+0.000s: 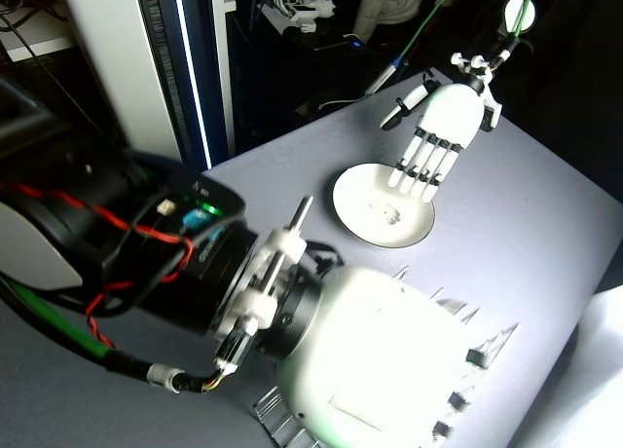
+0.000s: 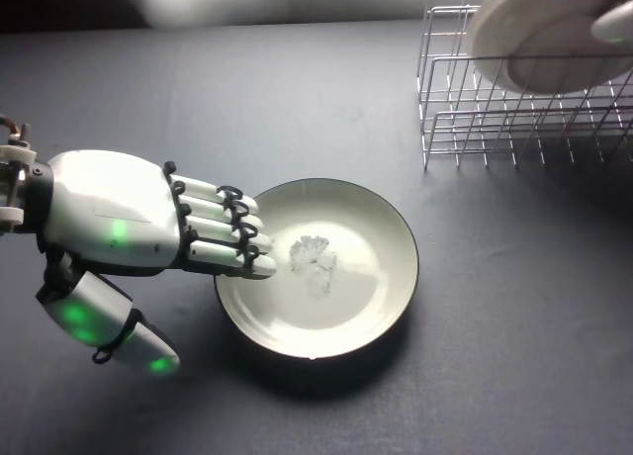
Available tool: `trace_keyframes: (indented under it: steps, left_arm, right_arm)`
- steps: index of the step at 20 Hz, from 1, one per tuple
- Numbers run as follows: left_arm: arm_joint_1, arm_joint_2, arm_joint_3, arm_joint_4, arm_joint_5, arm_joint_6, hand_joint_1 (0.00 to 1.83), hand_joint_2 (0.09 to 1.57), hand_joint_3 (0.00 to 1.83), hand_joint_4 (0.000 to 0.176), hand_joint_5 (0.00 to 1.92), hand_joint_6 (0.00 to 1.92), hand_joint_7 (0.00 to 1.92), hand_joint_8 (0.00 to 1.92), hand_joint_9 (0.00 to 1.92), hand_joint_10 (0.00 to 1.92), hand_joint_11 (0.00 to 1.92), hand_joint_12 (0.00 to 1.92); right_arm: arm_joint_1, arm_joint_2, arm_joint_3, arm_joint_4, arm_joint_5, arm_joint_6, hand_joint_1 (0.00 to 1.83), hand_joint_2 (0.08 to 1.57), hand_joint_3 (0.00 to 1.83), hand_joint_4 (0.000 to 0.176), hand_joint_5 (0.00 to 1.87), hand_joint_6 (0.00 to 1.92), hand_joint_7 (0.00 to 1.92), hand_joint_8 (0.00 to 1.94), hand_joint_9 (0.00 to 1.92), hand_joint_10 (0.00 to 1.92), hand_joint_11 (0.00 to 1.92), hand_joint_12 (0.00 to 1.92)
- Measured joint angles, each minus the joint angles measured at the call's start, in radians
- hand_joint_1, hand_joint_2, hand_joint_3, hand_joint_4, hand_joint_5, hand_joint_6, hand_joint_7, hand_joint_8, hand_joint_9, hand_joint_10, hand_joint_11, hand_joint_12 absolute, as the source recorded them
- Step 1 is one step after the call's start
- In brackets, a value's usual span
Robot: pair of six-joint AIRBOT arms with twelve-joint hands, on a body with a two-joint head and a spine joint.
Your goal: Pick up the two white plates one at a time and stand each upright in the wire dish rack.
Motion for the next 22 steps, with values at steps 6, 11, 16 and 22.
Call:
trace_keyframes:
  steps: [6,11,16,22]
  left_arm:
    - [0.008,-0.003,0.010,-0.001,0.002,0.000,0.00,1.17,0.00,0.000,0.00,0.00,0.00,0.00,0.00,0.00,0.00,0.00]
    - [0.013,-0.003,0.014,-0.003,0.003,0.000,0.00,1.16,0.00,0.000,0.00,0.00,0.00,0.00,0.00,0.00,0.00,0.00]
    - [0.014,-0.003,0.027,-0.004,0.001,0.000,0.00,1.18,0.00,0.000,0.00,0.00,0.00,0.00,0.00,0.00,0.00,0.00]
    - [0.014,-0.004,0.028,-0.005,0.003,0.000,0.00,1.18,0.00,0.000,0.00,0.00,0.00,0.00,0.00,0.00,0.00,0.00]
  right_arm:
    - [-0.045,0.000,0.008,0.003,0.036,0.004,1.39,1.06,0.00,0.000,1.01,0.94,1.13,0.66,1.01,1.00,0.90,1.05]
    - [-0.043,0.000,0.016,0.001,0.037,0.005,1.38,1.10,0.00,0.000,0.91,1.06,1.02,0.85,0.96,1.10,0.85,1.05]
    - [-0.021,0.000,0.019,-0.008,0.033,-0.003,1.15,1.17,0.00,0.000,0.85,1.18,0.88,0.47,0.96,0.15,0.64,1.01]
    - [0.020,0.001,0.008,-0.007,0.068,0.001,1.18,1.06,0.00,0.000,0.63,0.00,0.66,0.00,0.67,0.00,0.28,1.04]
